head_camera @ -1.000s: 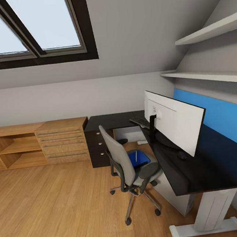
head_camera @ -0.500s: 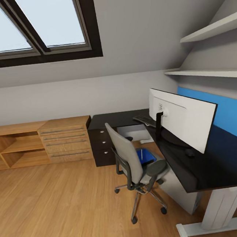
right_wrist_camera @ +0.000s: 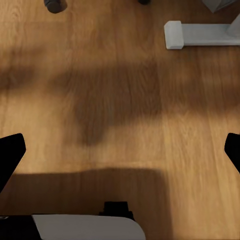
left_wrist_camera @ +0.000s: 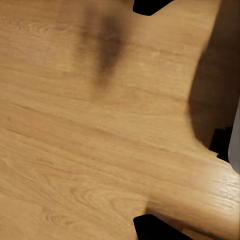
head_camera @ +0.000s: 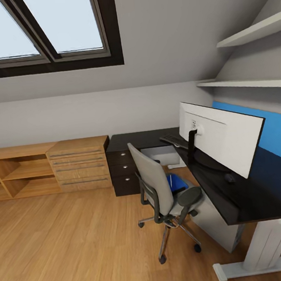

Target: In the bedroom, organize the workspace by keeping the computer under the desk, ensuring the monitor is on the desk, placing the keyboard on the desk next to the monitor, placing the mouse on the desk next to the keyboard, moving the folder from the swivel chair onto the desk next to the mouse, stacking the notebook on top of the folder with the pen on top of the notebook, and positioning the swivel chair next to the desk.

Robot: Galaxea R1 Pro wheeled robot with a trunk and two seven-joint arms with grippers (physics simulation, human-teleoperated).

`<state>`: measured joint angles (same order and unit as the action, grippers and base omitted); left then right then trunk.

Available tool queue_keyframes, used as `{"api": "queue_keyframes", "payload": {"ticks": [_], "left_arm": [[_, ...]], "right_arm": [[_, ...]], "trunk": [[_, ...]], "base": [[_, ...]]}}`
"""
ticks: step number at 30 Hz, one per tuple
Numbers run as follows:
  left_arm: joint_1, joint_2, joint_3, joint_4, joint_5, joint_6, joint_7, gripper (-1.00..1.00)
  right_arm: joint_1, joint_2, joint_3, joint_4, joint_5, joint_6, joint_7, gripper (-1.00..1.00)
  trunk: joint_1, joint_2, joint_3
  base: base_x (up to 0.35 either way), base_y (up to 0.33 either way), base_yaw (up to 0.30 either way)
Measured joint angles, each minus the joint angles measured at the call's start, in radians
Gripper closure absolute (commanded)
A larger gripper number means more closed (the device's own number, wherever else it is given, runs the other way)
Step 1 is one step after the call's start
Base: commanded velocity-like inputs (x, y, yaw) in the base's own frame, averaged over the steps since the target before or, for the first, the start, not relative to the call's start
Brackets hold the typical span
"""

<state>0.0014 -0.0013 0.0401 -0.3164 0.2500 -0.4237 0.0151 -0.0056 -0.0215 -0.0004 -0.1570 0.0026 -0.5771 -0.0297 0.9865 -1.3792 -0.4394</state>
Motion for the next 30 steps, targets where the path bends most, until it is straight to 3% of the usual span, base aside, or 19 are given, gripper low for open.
{"api": "queue_keyframes", "payload": {"ticks": [9,30], "left_arm": [[0.0,0.0,0.001,0.0,0.001,0.001,0.001,-1.0],[0.0,-0.001,0.0,0.001,0.002,0.001,0.002,-1.0]], "right_arm": [[0.0,0.0,0.001,0.0,0.001,0.0,0.0,-1.0],[0.0,0.0,0.001,0.0,0.0,-0.001,0.0,-1.0]], "trunk": [[0.035,-0.063,-0.028],[0.115,-0.21,-0.094]], "base": [[-0.151,-0.013,0.0],[-0.006,0.0,0.0]]}}
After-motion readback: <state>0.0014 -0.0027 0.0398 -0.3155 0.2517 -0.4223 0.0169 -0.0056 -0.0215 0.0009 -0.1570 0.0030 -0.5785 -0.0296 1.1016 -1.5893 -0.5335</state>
